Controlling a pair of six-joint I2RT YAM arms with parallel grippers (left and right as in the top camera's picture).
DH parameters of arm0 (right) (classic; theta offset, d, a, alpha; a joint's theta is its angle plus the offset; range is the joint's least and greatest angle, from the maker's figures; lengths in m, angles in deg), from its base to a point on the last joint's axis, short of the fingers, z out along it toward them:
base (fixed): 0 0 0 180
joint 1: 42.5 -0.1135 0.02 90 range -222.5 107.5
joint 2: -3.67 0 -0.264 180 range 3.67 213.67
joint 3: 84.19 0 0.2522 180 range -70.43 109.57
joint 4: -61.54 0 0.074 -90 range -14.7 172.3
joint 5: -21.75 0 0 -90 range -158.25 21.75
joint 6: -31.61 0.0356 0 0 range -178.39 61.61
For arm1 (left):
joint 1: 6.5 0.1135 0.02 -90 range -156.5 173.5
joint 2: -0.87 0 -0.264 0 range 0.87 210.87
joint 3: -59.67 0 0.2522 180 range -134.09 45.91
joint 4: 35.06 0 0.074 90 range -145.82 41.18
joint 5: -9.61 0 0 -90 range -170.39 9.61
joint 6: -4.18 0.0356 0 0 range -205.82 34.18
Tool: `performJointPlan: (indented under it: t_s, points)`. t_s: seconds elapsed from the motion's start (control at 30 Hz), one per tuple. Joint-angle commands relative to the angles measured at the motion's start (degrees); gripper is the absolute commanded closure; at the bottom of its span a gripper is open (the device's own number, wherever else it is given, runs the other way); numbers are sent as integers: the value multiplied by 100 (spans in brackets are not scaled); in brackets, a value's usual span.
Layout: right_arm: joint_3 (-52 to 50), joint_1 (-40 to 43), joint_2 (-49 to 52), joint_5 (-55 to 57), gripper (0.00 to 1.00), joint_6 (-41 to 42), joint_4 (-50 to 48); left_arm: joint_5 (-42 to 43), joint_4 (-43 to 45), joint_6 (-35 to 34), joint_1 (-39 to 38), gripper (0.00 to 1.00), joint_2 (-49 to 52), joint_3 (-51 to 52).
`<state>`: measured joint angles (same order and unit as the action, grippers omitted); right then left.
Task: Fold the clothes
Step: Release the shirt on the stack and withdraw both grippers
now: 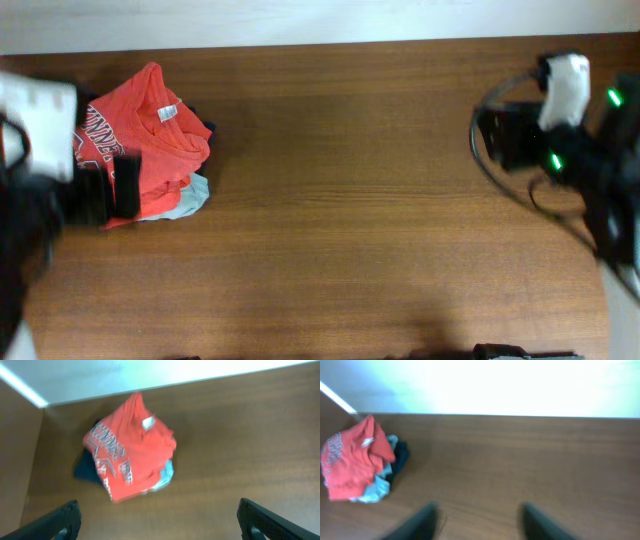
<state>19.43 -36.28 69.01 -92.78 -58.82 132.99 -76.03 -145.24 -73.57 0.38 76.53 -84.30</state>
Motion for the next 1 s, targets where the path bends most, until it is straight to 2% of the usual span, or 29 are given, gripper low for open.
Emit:
performJointPlan:
  t_s: [0.0,0.1,0.27,0.4,0.97]
  points:
    - [11,-20,-334,883,1,-234,382,-656,107,-505,-87,1,-855,1292]
    - [9,-20,-516,1261,1,-234,520,-861,238,-490,-87,1,-1727,2284]
    - [9,-20,-551,1281,1,-234,605,-933,459,-492,-87,1,-2610,3161]
    - [9,-20,-442,1279,2,-234,603,-933,-28,-492,-87,1,-2957,3292]
    - [9,-20,826,1281,2,-234,601,-933,-26,-492,-87,1,-3154,3294]
